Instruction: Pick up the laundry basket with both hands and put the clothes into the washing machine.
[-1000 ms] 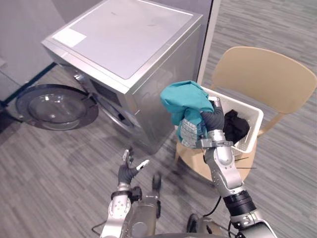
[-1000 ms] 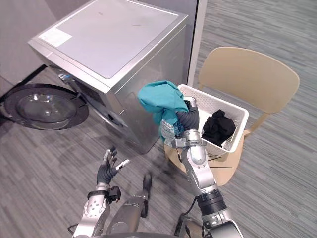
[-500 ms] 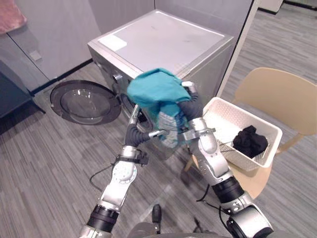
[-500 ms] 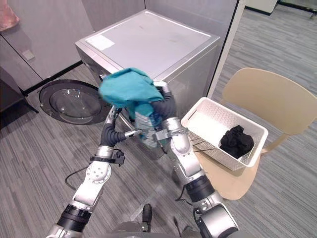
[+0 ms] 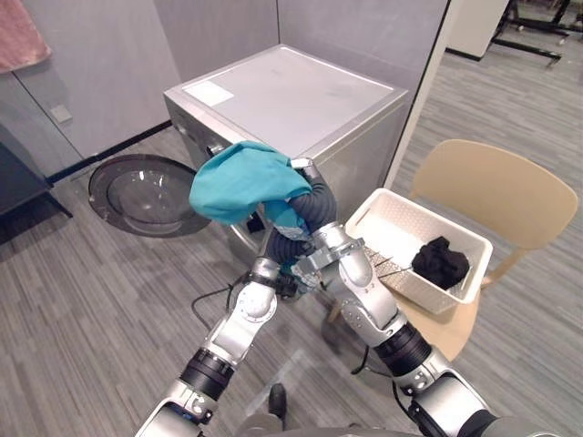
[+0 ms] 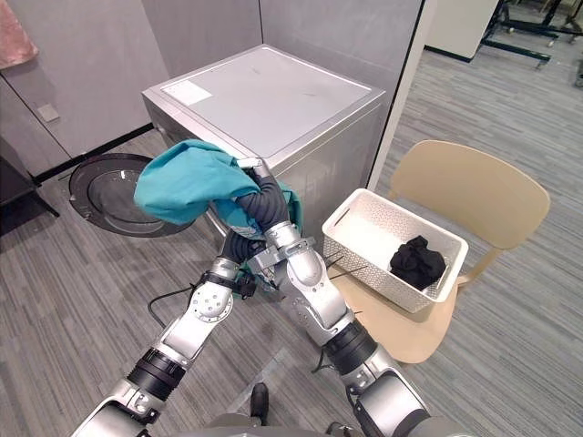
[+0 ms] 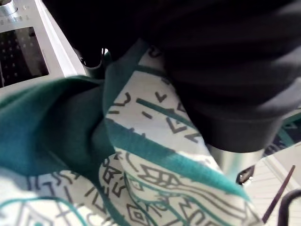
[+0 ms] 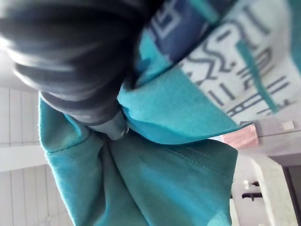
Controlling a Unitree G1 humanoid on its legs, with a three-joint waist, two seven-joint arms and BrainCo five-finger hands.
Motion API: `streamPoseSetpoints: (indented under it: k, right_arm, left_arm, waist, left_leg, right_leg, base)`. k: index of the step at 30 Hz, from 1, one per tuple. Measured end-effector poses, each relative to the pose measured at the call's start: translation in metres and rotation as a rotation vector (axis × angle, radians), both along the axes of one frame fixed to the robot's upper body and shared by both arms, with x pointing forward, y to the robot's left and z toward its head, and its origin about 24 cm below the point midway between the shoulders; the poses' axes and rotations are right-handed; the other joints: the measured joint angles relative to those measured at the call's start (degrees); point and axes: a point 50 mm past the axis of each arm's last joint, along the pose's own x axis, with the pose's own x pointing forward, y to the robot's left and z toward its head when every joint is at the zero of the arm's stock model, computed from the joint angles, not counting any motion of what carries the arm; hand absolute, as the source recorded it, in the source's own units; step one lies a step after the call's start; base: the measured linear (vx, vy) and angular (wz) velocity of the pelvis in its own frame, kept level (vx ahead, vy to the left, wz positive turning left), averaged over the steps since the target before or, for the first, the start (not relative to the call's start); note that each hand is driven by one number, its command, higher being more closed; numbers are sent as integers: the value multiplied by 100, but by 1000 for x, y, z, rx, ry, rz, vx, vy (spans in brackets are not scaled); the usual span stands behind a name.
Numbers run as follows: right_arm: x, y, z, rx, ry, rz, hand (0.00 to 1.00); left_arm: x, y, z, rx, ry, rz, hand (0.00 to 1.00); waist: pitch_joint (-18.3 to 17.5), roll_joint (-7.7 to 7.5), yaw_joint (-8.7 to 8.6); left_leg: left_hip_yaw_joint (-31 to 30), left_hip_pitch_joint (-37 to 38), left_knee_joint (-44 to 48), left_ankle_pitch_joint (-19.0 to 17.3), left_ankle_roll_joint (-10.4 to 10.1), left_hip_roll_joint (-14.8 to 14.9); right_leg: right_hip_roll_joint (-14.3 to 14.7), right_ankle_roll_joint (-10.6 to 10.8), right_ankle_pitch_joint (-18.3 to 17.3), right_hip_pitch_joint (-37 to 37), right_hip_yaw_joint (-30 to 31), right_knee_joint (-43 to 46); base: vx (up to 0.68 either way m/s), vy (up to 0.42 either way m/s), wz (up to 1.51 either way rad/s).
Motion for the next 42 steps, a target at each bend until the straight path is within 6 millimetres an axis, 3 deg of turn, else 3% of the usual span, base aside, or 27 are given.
streamPoseSetpoints:
  k: [8, 12, 14, 18, 23, 26, 28, 29, 31, 32, 34, 36, 37, 39, 41, 42]
  right_arm:
    - [-1, -2, -7, -15, 18, 7, 0]
    - [-5, -7, -22, -96, 15, -37, 0]
    - [-7, -14, -32, -188, -2, -94, 0]
    - [-12, -47, -46, -387, -80, -286, 0]
    - [-24, -94, -85, -615, 2, -465, 0]
    - [-33, -118, -123, -787, 122, -502, 0]
    - [-47, -135, -164, -911, 285, -493, 0]
    - [-51, -139, -175, -940, 334, -486, 0]
    - [-68, -152, -211, -1036, 500, -465, 0]
    - [-71, -154, -218, -1052, 534, -460, 0]
    - [-80, -159, -237, -1075, 634, -455, 0]
    - [-83, -162, -247, -1112, 681, -437, 0]
    - [-81, -160, -253, -1132, 703, -422, 0]
    - [-79, -149, -255, -1127, 702, -395, 0]
    - [-77, -136, -256, -1146, 680, -367, 0]
    - [-73, -132, -256, -1171, 656, -352, 0]
  left_arm:
    - [0, 3, -7, -46, 52, 10, 100]
    - [-10, 11, -26, -143, 164, 34, 100]
    - [-16, 20, -38, -204, 226, 83, 100]
    - [-31, 46, -59, -261, 315, 176, 100]
    - [-65, 70, -98, -307, 498, 253, 100]
    - [-84, 78, -129, -330, 657, 280, 100]
    - [-99, 87, -153, -312, 771, 327, 100]
    - [-103, 90, -158, -309, 794, 346, 100]
    - [-117, 102, -174, -288, 878, 406, 100]
    - [-120, 106, -178, -278, 897, 423, 100]
    - [-128, 113, -191, -228, 972, 468, 100]
    - [-140, 115, -202, -188, 1039, 491, 100]
    - [-148, 122, -208, -164, 1081, 527, 100]
    - [-155, 132, -212, -146, 1105, 568, 100]
    - [-168, 138, -218, -128, 1150, 603, 100]
    - [-175, 138, -221, -121, 1174, 616, 100]
  waist:
    - [-68, 2, -1]
    - [-69, -1, -10]
    - [-70, -1, -21]
    - [-70, -2, -32]
    - [-72, 1, -18]
    - [-72, -2, -18]
    - [-65, -4, -29]
    - [-63, -6, -24]
    - [-48, -8, -5]
    - [-38, -8, -8]
    - [68, -135, -17]
    - [89, -76, 5]
    - [185, -51, 5]
    - [311, -177, 13]
    - [395, -300, 35]
    - [412, -302, 36]
  left_leg:
    - [8, -60, 24, 49, -69, 102]
    - [24, -59, 31, 53, -73, 88]
    - [41, -54, 31, 53, -73, 85]
    - [57, -47, 29, 54, -73, 86]
    - [146, -117, -1, 36, -89, 110]
    - [100, -250, 31, 36, -90, 105]
    - [-154, -434, 35, 95, -94, 12]
    - [-224, -479, 36, 114, -94, -7]
    - [-563, -684, 34, 152, -112, -123]
    - [-470, -745, 29, 101, -42, -129]
    - [731, -920, 154, -205, 357, -94]
    - [1791, -873, 564, -169, 380, 36]
    - [1773, -868, 640, -150, 385, -17]
    - [1658, -883, 820, -309, 447, -128]
    - [1590, -915, 1300, -786, 518, -239]
    - [1549, -907, 1602, -1155, 552, -318]
  right_leg:
    - [100, -15, 8, -78, 43, 4]
    - [96, -13, -2, -79, 58, -7]
    - [95, -13, -2, -78, 73, -17]
    - [95, -14, -2, -81, 91, -20]
    - [104, -8, -7, -217, 209, 13]
    - [85, -1, -36, -379, 173, 141]
    - [19, -10, -125, -486, -104, 279]
    - [-1, 11, -167, -492, -206, 317]
    - [-159, 45, -374, -487, -786, 517]
    - [-211, 54, -414, -467, -971, 553]
    - [-517, 103, -434, -376, -1615, 526]
    - [-689, 258, -519, -327, -1898, 688]
    - [-810, 350, -528, -226, -1994, 739]
    - [-856, 423, -496, -27, -2038, 586]
    - [-1076, 622, -552, 169, -2106, 742]
    - [-1409, 751, -640, 107, -2043, 1413]
  base:
    - [6, -36, -4]
    - [56, -13, -1]
    - [40, -9, -3]
    - [-1, 0, -1]
    - [-26, 2, -11]
    - [-1, 3, 7]
    - [14, 14, 50]
    - [30, 1, 85]
    - [21, -31, 120]
    - [24, -18, 151]
    - [79, 50, 147]
    - [227, 112, 110]
    - [262, 126, 93]
    - [136, 82, 54]
    - [141, 114, 30]
    - [176, 216, 21]
